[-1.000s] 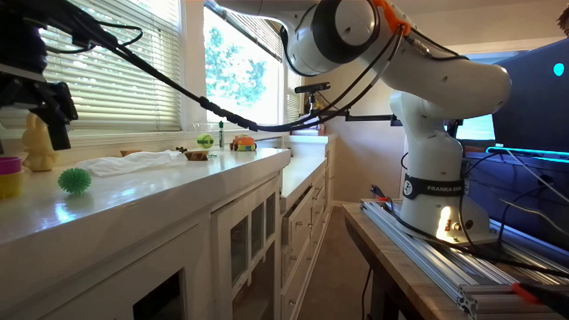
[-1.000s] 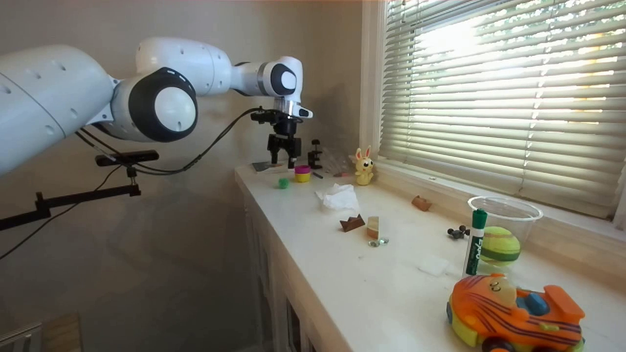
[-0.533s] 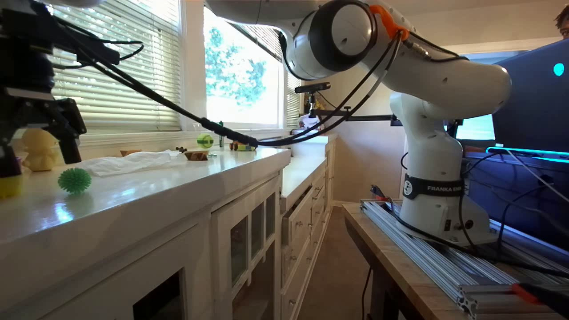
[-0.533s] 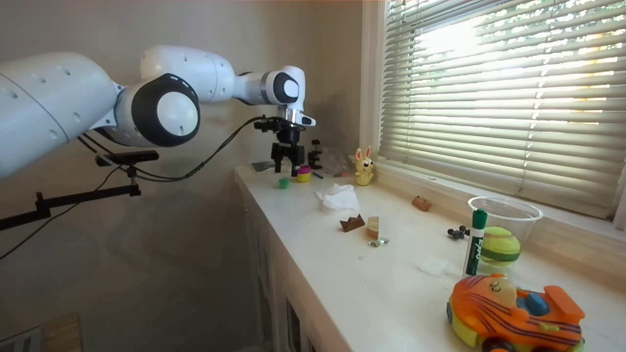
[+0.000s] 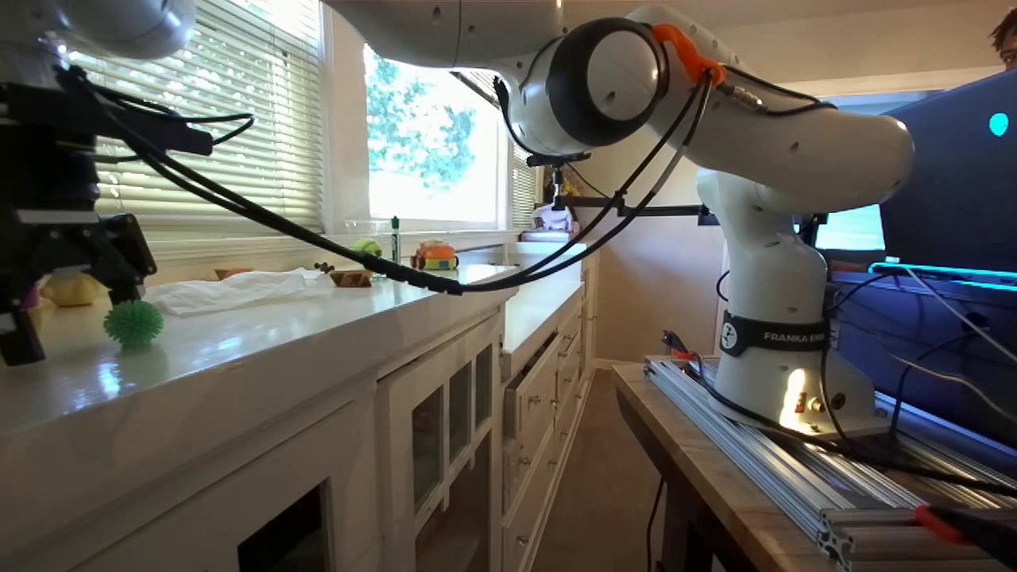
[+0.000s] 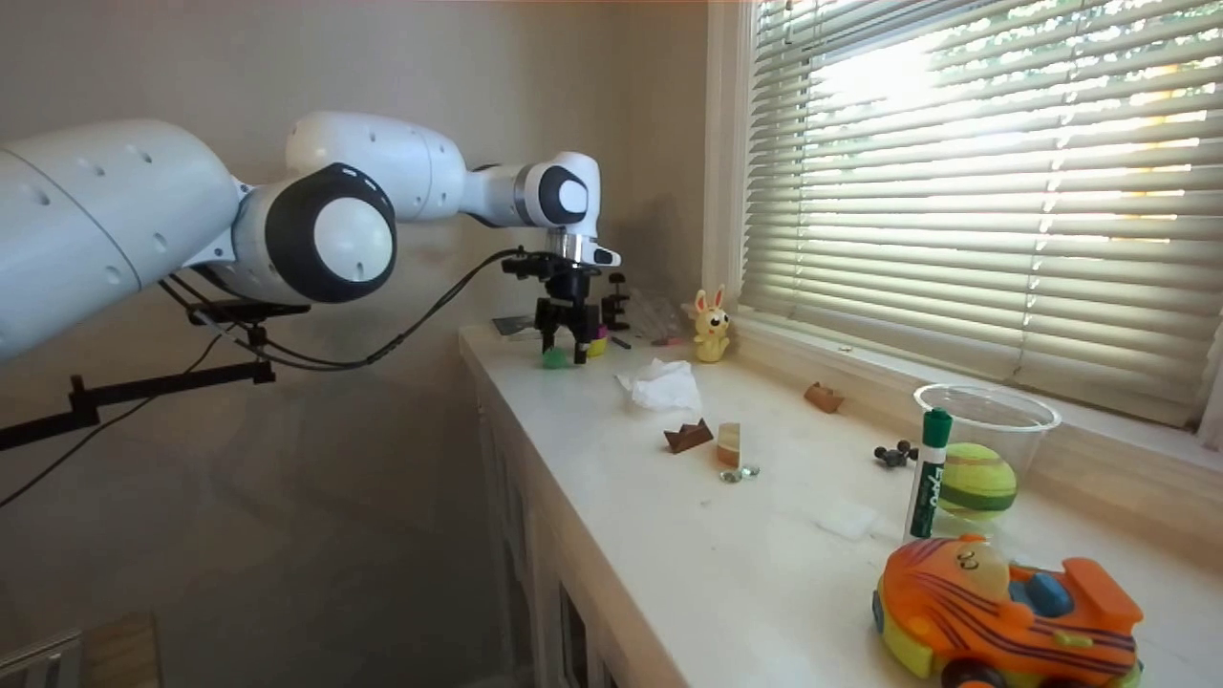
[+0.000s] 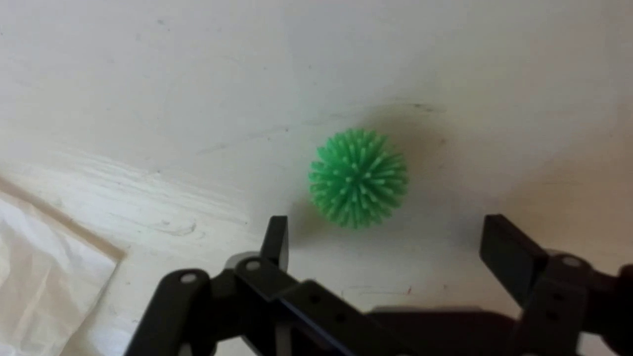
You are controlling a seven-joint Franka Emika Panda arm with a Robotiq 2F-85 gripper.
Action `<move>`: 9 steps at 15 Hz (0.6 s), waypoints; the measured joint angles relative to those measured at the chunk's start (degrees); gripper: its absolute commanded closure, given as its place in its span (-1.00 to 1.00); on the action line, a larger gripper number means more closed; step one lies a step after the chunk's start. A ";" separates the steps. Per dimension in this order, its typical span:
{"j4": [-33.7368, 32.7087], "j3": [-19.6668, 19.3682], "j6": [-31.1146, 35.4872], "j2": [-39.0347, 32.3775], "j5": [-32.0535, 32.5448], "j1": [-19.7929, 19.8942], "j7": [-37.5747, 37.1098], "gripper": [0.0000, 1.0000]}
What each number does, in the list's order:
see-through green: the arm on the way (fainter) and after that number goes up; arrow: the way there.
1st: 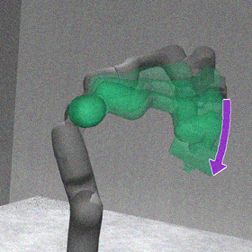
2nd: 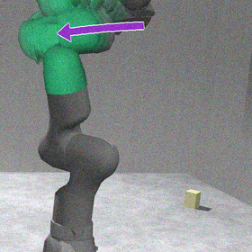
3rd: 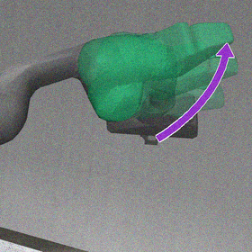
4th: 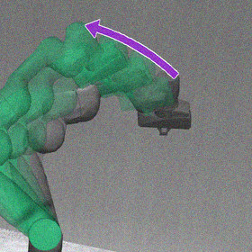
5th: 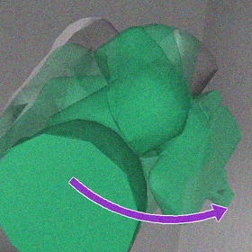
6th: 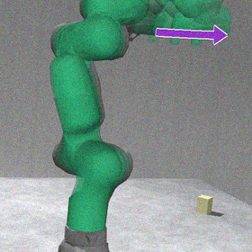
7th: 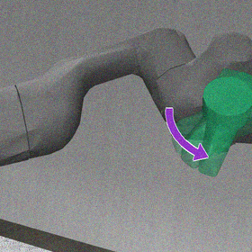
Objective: Stack the bowls, then place the green toy inside the pink bowl
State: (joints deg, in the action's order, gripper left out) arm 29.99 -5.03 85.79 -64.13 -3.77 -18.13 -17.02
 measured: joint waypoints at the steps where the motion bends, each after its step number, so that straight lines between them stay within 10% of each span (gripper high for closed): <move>1: 0.00 0.00 0.00 -0.02 0.00 0.00 -0.02 -1.00; 9: -0.21 0.08 0.00 0.25 -0.09 -0.90 -2.34 -1.00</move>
State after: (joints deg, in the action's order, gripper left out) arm 29.78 -4.95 85.79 -63.88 -3.86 -19.03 -19.36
